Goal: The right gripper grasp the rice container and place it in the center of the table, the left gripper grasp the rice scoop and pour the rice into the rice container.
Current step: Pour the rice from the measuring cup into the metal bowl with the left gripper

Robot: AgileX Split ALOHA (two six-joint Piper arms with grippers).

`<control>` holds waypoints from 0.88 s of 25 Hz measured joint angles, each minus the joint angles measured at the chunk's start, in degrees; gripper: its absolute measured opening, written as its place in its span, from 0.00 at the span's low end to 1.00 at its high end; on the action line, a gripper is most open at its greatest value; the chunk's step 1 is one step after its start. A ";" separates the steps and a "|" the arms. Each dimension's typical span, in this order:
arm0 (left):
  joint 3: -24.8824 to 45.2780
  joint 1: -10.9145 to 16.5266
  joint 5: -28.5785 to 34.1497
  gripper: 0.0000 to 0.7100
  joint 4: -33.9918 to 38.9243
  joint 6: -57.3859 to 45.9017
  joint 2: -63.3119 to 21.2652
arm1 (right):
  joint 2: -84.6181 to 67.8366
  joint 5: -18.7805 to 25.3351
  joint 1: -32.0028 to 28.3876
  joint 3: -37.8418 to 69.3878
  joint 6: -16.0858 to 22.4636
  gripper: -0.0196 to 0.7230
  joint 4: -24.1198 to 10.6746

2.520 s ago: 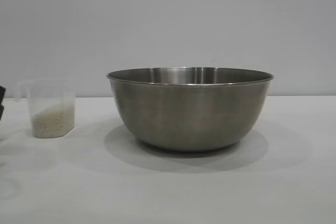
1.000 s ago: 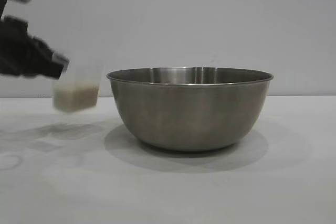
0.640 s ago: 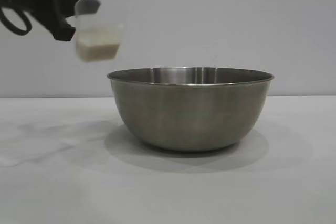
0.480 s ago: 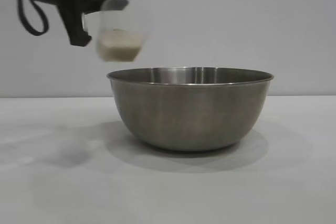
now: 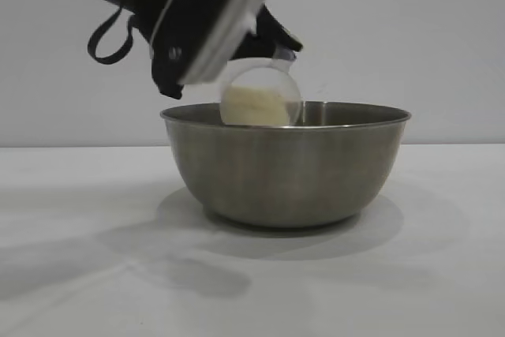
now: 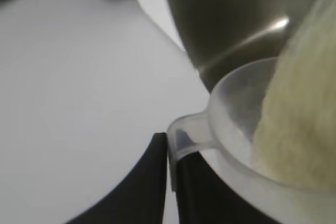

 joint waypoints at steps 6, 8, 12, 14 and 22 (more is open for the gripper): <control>-0.43 -0.92 -2.60 0.00 -0.03 9.00 0.12 | 0.00 0.00 0.00 0.00 0.00 0.34 0.00; -0.43 -0.92 -2.62 0.00 0.17 9.78 0.12 | 0.00 0.00 0.00 0.00 0.00 0.34 0.00; -0.43 -0.92 -2.76 0.00 1.13 10.15 0.12 | 0.00 0.00 0.00 0.00 0.00 0.34 0.00; -0.43 -0.92 -2.76 0.00 0.86 9.37 0.12 | 0.00 0.00 0.00 0.00 0.00 0.34 0.00; -0.43 0.21 -3.12 0.00 -22.87 -46.73 -0.34 | 0.00 0.00 0.00 0.00 0.00 0.34 0.00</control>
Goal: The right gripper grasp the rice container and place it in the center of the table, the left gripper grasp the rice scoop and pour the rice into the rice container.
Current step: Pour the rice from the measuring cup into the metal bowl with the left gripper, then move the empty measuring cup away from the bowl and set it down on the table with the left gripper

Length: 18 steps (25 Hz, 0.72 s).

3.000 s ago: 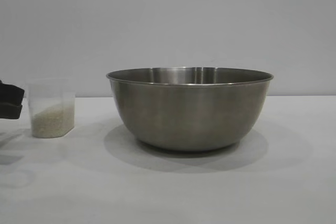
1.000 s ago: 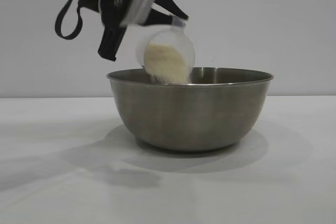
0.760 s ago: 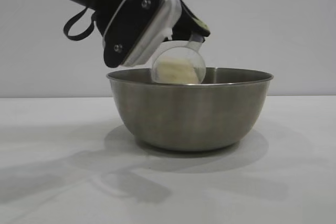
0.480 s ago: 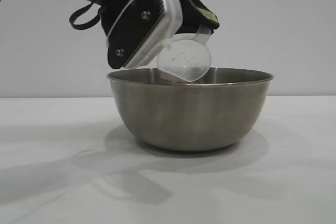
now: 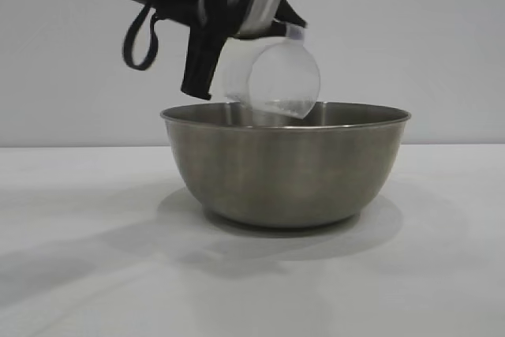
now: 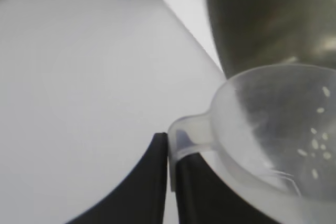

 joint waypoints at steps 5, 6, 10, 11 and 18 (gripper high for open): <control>4.89 8.63 -5.54 0.00 -7.77 -48.67 -5.55 | 0.00 0.00 0.00 0.00 0.00 0.34 0.00; 7.59 10.90 -8.27 0.00 -8.64 -53.12 -6.30 | 0.00 0.00 0.00 0.00 0.00 0.34 0.00; 18.60 18.54 -16.19 0.00 -8.27 -58.20 -6.96 | 0.00 0.00 0.00 0.00 0.00 0.34 0.00; 20.82 19.86 -16.83 0.00 -7.70 -58.66 -6.83 | 0.00 0.00 0.00 0.00 0.00 0.34 0.00; 25.36 23.13 -20.06 0.00 -5.97 -59.22 1.93 | 0.00 0.00 0.00 0.00 0.00 0.34 0.00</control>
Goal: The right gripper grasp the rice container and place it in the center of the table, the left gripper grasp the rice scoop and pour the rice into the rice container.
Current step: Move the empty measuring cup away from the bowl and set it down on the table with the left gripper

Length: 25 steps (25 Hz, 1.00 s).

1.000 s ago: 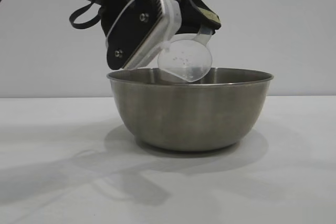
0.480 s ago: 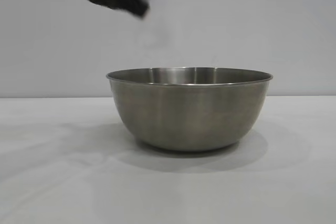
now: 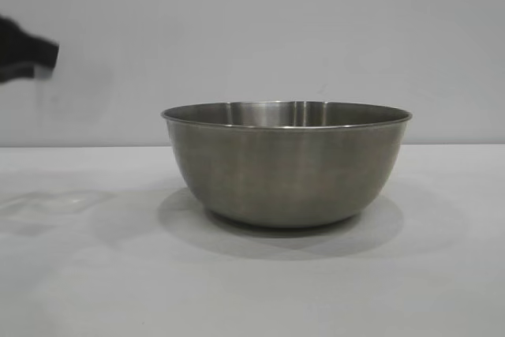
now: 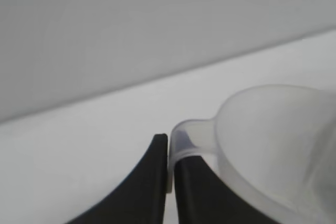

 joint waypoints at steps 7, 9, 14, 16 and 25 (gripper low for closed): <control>0.02 0.02 -0.13 0.00 -2.02 0.01 6.26 | 0.00 0.00 0.00 0.00 0.00 0.34 0.00; 0.02 0.02 -0.26 0.00 -1.82 0.01 6.96 | 0.00 0.00 0.00 0.00 0.00 0.34 0.00; 2.07 0.02 -0.26 0.15 -1.41 0.01 7.25 | 0.00 0.00 0.00 0.00 0.00 0.34 0.00; 3.68 0.02 -0.26 0.24 -1.32 0.01 6.74 | 0.00 0.00 0.00 0.00 0.00 0.34 0.00; 10.81 0.12 -0.26 0.29 -6.48 -2.14 -7.85 | 0.00 0.00 0.00 0.00 0.00 0.34 0.00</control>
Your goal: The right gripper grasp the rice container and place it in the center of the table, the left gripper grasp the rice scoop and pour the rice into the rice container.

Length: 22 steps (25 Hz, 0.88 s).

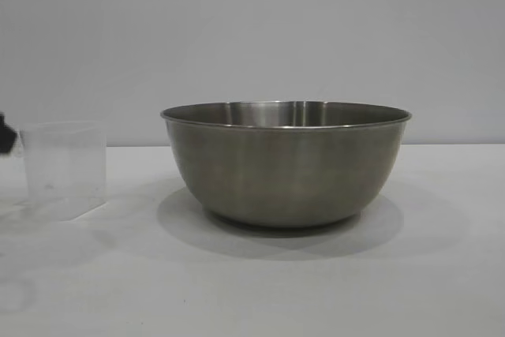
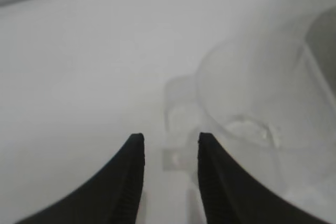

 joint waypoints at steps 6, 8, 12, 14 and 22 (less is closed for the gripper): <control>1.00 7.47 0.58 0.29 3.26 -3.25 -11.44 | 0.00 0.00 0.00 0.00 0.00 0.34 0.00; 1.12 10.84 2.04 0.29 6.09 -4.07 -14.97 | 0.00 0.00 0.00 0.00 0.00 0.34 0.00; 0.65 12.97 8.27 0.29 10.76 -3.89 -20.68 | 0.00 0.00 0.00 0.00 0.00 0.34 0.00; -0.04 13.07 11.43 0.29 13.25 -3.89 -24.51 | 0.00 0.00 0.00 0.00 0.00 0.34 0.00; -0.81 13.07 34.66 0.29 22.10 -12.79 -51.32 | 0.00 0.00 0.00 0.00 0.00 0.34 0.00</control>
